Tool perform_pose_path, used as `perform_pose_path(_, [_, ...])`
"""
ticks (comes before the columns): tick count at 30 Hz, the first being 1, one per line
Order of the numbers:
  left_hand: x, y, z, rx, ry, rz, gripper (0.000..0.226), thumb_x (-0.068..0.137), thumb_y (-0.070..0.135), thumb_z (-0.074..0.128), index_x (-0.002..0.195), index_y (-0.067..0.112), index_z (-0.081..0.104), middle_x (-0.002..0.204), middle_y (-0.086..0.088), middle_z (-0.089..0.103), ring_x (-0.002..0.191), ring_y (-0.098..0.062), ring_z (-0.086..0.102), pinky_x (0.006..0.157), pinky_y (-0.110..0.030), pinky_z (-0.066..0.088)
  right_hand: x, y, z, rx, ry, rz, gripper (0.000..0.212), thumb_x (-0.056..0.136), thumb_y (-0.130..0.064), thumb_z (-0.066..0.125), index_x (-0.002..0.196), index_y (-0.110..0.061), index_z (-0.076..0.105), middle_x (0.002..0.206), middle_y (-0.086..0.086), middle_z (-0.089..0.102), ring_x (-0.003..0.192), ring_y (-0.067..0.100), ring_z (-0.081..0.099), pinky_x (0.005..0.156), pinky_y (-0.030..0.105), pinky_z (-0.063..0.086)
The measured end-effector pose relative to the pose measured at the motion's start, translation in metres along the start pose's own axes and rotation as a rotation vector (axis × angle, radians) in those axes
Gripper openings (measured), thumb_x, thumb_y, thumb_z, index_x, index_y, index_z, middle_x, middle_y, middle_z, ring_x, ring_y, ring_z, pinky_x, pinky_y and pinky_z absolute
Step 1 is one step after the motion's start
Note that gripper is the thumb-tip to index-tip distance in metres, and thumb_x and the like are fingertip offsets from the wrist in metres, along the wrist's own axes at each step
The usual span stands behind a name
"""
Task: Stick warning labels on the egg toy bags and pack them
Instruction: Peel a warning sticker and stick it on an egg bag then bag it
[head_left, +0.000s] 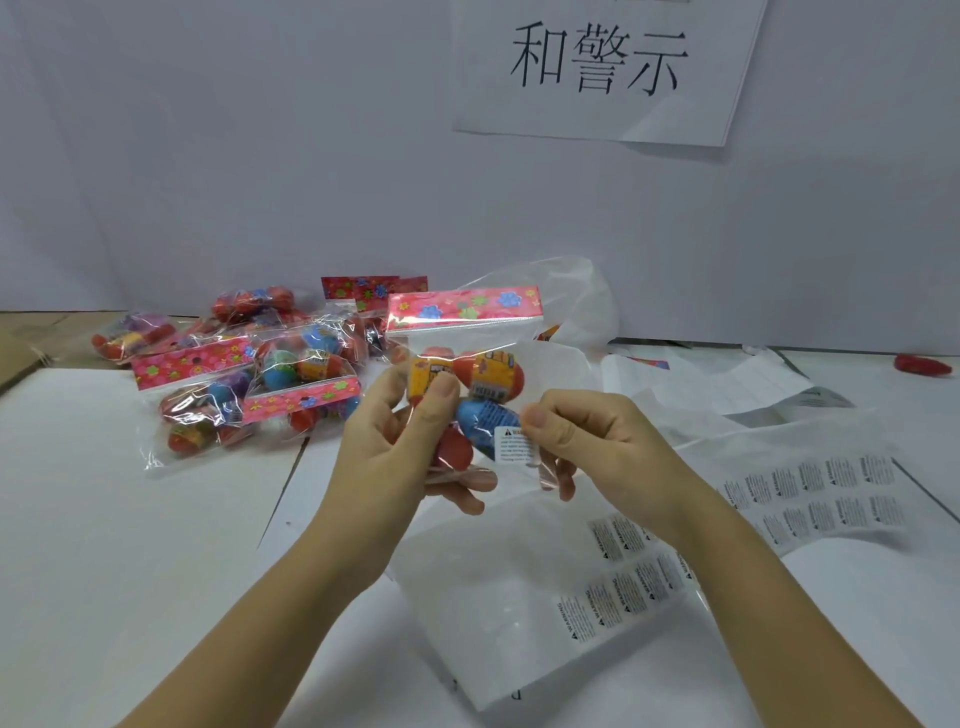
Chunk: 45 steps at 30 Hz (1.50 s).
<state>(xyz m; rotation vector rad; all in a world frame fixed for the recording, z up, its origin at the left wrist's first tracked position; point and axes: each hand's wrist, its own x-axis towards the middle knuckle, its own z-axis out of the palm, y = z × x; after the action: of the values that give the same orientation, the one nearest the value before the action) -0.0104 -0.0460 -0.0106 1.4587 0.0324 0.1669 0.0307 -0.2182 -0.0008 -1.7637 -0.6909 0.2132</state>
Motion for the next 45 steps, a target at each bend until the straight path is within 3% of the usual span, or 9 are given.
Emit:
perform_pose_path(9, [0.0,0.0,0.0,0.026,-0.005,0.05,0.051,0.062,0.056,0.06,0.107,0.034,0.056,0.081,0.004,0.076,0.059,-0.024,0.072,0.038,-0.021,0.05,0.0,0.001,-0.003,0.014,0.05,-0.017,0.023,0.085,-0.033,0.053,0.068,-0.032,0.067,0.07,-0.015,0.058,0.06,0.008,0.054,0.054,0.024,0.046])
perform_pose_path(13, [0.0,-0.001,-0.003,0.047,-0.047,0.055,0.039,0.064,0.054,0.06,0.103,0.052,0.054,0.08,0.007,0.076,0.06,-0.021,0.073,0.038,-0.022,0.05,0.001,0.007,-0.004,-0.041,0.168,-0.007,0.006,0.084,-0.036,0.064,0.081,-0.041,0.066,0.08,-0.011,0.06,0.063,0.011,0.054,0.056,0.025,0.049])
perform_pose_path(17, [-0.003,-0.006,-0.001,0.088,-0.119,0.081,0.053,0.068,0.055,0.062,0.118,0.043,0.05,0.09,-0.002,0.074,0.061,-0.027,0.072,0.039,-0.024,0.051,0.004,0.01,0.011,0.213,0.149,0.078,0.036,0.074,-0.055,0.061,0.108,-0.043,0.058,0.104,-0.006,0.068,0.088,0.012,0.069,0.068,0.031,0.058])
perform_pose_path(22, [-0.003,-0.009,0.002,0.055,-0.139,0.058,0.066,0.072,0.054,0.056,0.135,0.039,0.042,0.093,0.007,0.075,0.059,-0.026,0.072,0.039,-0.024,0.052,0.005,0.009,0.019,0.312,0.291,0.105,0.036,0.072,-0.051,0.071,0.1,-0.029,0.069,0.091,-0.007,0.073,0.084,0.011,0.07,0.07,0.034,0.059])
perform_pose_path(26, [-0.002,-0.012,0.003,-0.038,-0.154,-0.041,0.08,0.061,0.042,0.073,0.135,0.04,0.043,0.094,-0.001,0.076,0.061,-0.03,0.072,0.047,-0.029,0.056,0.004,0.011,0.017,0.416,0.322,0.129,0.032,0.068,-0.046,0.071,0.094,-0.026,0.073,0.094,0.003,0.074,0.086,0.02,0.071,0.076,0.046,0.058])
perform_pose_path(35, [0.003,-0.012,-0.002,-0.12,-0.217,-0.098,0.067,0.049,0.026,0.085,0.113,0.026,0.067,0.089,-0.015,0.075,0.07,-0.033,0.074,0.058,-0.032,0.06,0.006,0.009,0.01,0.369,0.424,0.096,0.039,0.064,-0.04,0.074,0.1,-0.025,0.066,0.086,-0.001,0.076,0.076,0.015,0.072,0.061,0.032,0.059])
perform_pose_path(41, [-0.003,-0.015,0.003,0.088,0.047,0.152,0.072,0.05,0.035,0.085,0.118,0.035,0.063,0.096,0.003,0.075,0.081,-0.016,0.074,0.06,-0.024,0.059,0.003,0.006,0.026,0.253,0.65,0.053,0.051,0.061,-0.045,0.075,0.105,-0.04,0.05,0.1,-0.007,0.062,0.087,0.013,0.068,0.065,0.029,0.059])
perform_pose_path(43, [-0.007,-0.017,0.004,0.346,0.161,0.367,0.072,0.059,0.038,0.081,0.126,0.04,0.055,0.103,0.019,0.069,0.089,-0.001,0.07,0.069,-0.018,0.058,0.0,0.006,0.035,0.239,0.565,0.027,0.049,0.065,-0.048,0.082,0.105,-0.037,0.056,0.096,-0.007,0.066,0.091,0.015,0.067,0.074,0.034,0.06])
perform_pose_path(45, [-0.012,-0.018,0.005,0.585,0.213,0.545,0.077,0.069,0.044,0.082,0.137,0.034,0.047,0.102,0.018,0.069,0.08,-0.003,0.069,0.069,-0.021,0.057,-0.001,0.004,0.045,0.322,0.392,0.035,0.051,0.065,-0.049,0.08,0.11,-0.034,0.061,0.103,-0.006,0.071,0.102,0.013,0.067,0.086,0.034,0.056])
